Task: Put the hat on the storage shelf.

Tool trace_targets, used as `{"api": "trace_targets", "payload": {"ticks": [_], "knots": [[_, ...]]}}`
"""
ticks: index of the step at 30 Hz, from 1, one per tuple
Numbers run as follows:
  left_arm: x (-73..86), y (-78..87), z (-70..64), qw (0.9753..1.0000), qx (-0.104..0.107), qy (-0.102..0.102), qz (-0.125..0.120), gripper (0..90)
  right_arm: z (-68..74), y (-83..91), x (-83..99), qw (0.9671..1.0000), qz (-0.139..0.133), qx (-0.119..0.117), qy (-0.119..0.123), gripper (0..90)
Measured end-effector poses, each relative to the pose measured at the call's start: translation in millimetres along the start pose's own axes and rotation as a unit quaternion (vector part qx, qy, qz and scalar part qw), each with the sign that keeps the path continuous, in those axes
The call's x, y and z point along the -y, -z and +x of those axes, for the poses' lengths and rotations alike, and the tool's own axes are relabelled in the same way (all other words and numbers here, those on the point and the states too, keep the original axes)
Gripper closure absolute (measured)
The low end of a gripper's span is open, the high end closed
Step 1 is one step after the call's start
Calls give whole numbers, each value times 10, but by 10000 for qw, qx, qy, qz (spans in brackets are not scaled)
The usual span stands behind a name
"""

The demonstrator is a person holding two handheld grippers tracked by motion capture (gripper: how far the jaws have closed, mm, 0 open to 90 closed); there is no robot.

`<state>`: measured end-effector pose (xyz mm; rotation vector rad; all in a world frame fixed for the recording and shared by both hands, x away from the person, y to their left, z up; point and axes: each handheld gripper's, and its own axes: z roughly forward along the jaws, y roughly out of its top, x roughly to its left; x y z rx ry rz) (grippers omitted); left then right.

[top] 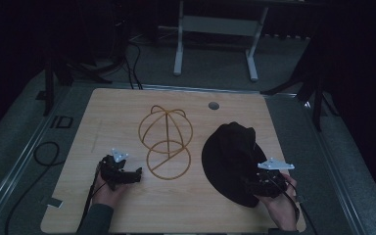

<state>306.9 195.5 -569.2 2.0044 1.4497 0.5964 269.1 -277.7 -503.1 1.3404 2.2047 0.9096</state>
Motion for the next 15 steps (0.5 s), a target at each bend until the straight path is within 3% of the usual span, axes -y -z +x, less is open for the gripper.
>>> {"api": "trace_targets", "payload": {"ticks": [10,15], "knots": [[0,0,0,10000,-1,1,-1,3,24,1,-9,10000,8,-57,-27,260],[1,0,-2,10000,2,7,0,3,44,-9,-27,9999,20,-155,2,215]]}}
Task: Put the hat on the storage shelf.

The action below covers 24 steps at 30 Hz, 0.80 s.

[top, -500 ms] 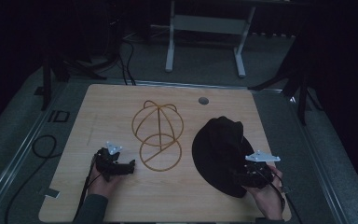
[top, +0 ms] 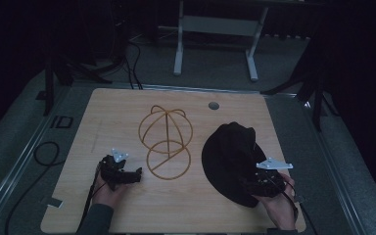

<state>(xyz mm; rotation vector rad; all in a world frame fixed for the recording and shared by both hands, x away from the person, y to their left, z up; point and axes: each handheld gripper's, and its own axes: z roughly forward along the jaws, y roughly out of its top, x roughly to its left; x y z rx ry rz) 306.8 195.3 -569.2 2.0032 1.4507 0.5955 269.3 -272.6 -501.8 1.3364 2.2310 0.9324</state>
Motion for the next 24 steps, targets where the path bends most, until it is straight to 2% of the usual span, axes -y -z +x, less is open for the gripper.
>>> {"api": "trace_targets", "payload": {"ticks": [4,8,12,24], "knots": [[0,0,0,10000,-1,-2,1,3,8,2,-39,10000,-34,-23,78,207],[0,0,0,10000,0,0,1,3,-4,8,-120,9999,-12,7,109,253],[0,0,0,10000,-1,1,1,3,-31,-45,-178,9996,169,-10,208,330],[0,-1,-2,10000,0,14,-10,2,-116,-174,-345,9980,544,-33,320,389]]}}
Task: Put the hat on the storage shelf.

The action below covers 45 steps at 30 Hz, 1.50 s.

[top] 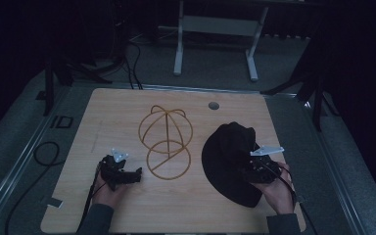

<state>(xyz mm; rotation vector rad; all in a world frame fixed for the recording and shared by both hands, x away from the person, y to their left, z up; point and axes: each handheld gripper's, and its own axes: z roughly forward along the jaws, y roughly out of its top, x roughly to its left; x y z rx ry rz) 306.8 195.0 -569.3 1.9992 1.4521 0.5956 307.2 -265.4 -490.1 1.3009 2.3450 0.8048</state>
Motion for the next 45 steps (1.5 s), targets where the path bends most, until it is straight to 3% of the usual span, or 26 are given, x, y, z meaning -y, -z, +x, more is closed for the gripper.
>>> {"api": "trace_targets", "payload": {"ticks": [8,15,19,23,28,38,45], "knots": [[0,0,0,10000,0,0,-2,3,-49,-53,-97,9994,264,-160,145,456],[0,0,0,10000,1,2,-1,3,-71,-94,-196,9965,650,-462,263,674],[-1,1,0,10000,3,0,6,3,-80,-83,-231,9955,700,-529,361,789],[-1,2,0,10000,3,0,8,3,-71,-57,-275,9957,638,-444,508,848],[-1,1,0,10000,3,1,8,3,-16,-44,-347,9954,496,-369,730,866],[-1,0,-1,10000,2,11,-1,3,27,-81,-516,9952,377,-349,837,877],[-1,1,1,10000,-1,-7,1,3,41,-96,-670,9945,360,-467,866,877]]}}
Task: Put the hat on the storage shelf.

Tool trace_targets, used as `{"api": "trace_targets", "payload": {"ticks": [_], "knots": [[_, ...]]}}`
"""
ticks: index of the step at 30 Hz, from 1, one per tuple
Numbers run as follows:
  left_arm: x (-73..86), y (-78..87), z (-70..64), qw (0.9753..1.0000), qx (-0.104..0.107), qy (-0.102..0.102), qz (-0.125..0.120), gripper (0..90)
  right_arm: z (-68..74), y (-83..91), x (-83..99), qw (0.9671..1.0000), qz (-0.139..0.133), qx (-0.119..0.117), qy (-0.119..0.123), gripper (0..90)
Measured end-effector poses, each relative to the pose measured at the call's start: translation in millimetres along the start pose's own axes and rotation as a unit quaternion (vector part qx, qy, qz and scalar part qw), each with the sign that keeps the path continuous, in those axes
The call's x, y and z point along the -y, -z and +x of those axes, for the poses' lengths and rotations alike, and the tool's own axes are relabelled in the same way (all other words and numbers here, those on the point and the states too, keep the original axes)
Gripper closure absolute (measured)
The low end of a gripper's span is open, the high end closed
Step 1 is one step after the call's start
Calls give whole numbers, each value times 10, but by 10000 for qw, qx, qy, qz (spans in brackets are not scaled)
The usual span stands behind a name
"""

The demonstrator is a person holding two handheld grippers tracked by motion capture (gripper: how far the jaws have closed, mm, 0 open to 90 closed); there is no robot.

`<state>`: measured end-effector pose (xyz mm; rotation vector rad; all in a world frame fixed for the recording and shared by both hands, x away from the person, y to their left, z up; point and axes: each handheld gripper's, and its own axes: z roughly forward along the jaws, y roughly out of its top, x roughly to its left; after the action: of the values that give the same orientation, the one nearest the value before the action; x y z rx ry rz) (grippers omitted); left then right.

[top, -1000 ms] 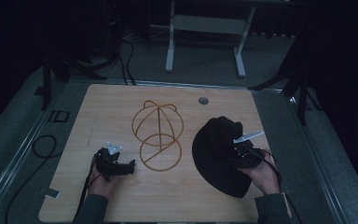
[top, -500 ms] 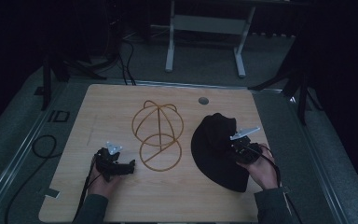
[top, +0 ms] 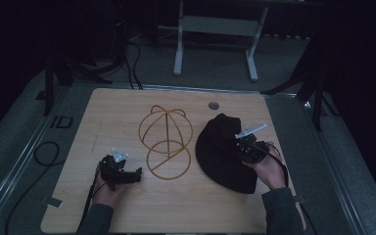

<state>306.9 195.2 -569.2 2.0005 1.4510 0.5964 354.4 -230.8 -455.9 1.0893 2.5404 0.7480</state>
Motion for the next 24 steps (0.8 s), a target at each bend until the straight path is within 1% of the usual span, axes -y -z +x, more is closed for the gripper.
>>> {"api": "trace_targets", "payload": {"ticks": [7,17,24], "knots": [[0,1,0,10000,4,-5,10,3,-11,-2,-158,9999,-19,-131,44,878],[0,0,-2,10000,0,12,1,3,-2,27,-351,9997,94,-163,179,878],[0,0,-1,10000,2,6,1,3,-23,62,-464,9993,184,-198,263,878]]}}
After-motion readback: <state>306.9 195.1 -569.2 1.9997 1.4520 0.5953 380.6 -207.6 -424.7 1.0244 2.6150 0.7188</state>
